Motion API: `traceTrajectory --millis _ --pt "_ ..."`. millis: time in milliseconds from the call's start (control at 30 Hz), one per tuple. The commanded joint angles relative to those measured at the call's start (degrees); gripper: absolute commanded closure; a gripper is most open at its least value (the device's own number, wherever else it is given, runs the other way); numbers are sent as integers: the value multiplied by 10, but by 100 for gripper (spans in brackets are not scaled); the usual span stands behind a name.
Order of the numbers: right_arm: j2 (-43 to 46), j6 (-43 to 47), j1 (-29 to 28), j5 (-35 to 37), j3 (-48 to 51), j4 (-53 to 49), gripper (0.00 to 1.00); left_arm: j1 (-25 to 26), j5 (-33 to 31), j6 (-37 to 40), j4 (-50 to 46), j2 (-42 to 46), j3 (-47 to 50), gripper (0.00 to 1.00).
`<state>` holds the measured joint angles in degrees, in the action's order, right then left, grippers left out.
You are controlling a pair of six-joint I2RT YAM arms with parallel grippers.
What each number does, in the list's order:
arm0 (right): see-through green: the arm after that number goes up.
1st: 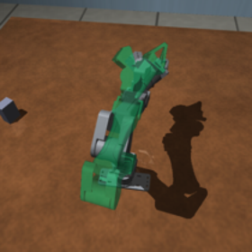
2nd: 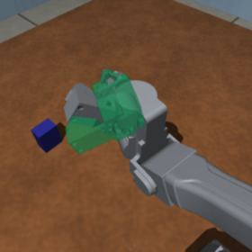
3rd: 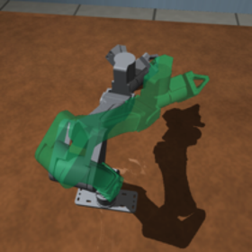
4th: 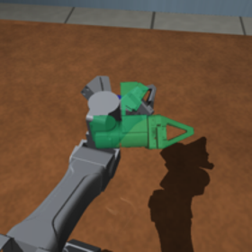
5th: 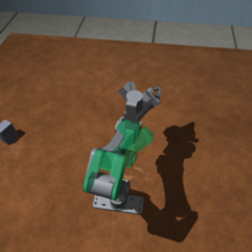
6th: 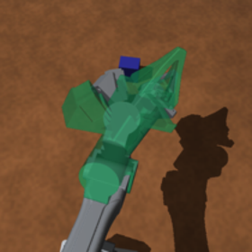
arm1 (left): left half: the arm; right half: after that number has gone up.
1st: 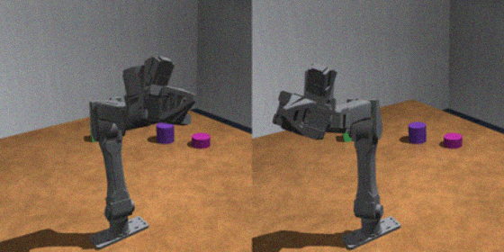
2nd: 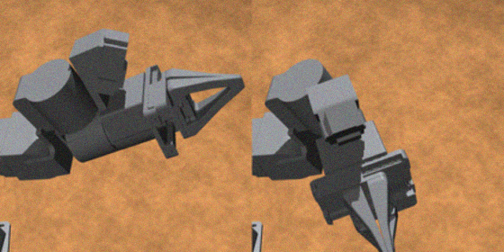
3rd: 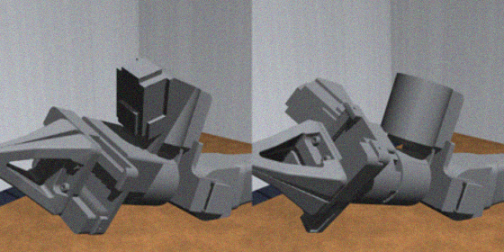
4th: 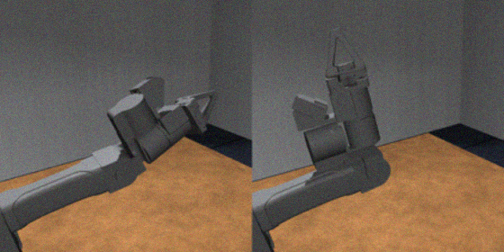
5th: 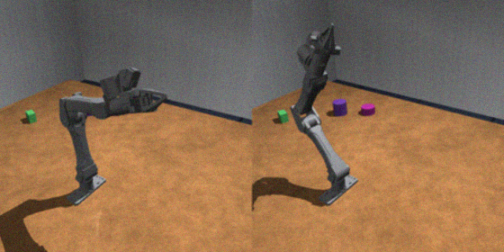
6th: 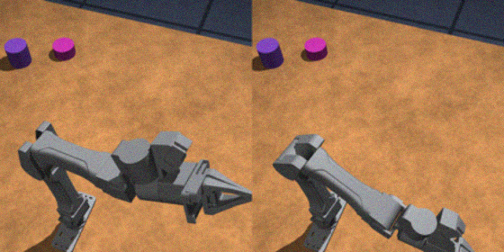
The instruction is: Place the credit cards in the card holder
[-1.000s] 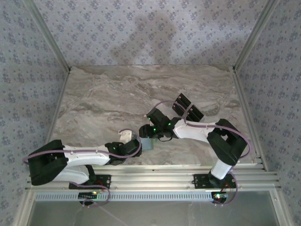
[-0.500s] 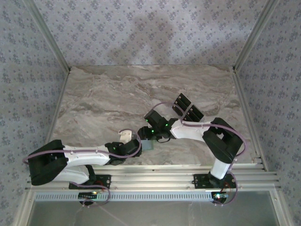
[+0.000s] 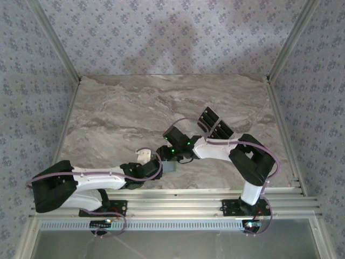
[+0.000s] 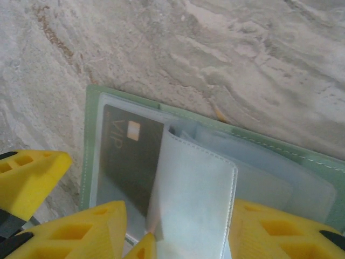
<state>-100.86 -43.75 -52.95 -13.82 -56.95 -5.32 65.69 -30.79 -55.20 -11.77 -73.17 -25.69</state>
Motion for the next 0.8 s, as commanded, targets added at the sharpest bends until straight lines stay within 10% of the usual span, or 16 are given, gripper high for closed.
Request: traceTrajectory --millis 0,767 --pt "-7 3 -7 -13 -17 3 48 4 -17 -5 -9 16 5 0" --pt "-70 -12 -53 -14 -108 -32 44 -3 -99 -66 -196 358 52 0"
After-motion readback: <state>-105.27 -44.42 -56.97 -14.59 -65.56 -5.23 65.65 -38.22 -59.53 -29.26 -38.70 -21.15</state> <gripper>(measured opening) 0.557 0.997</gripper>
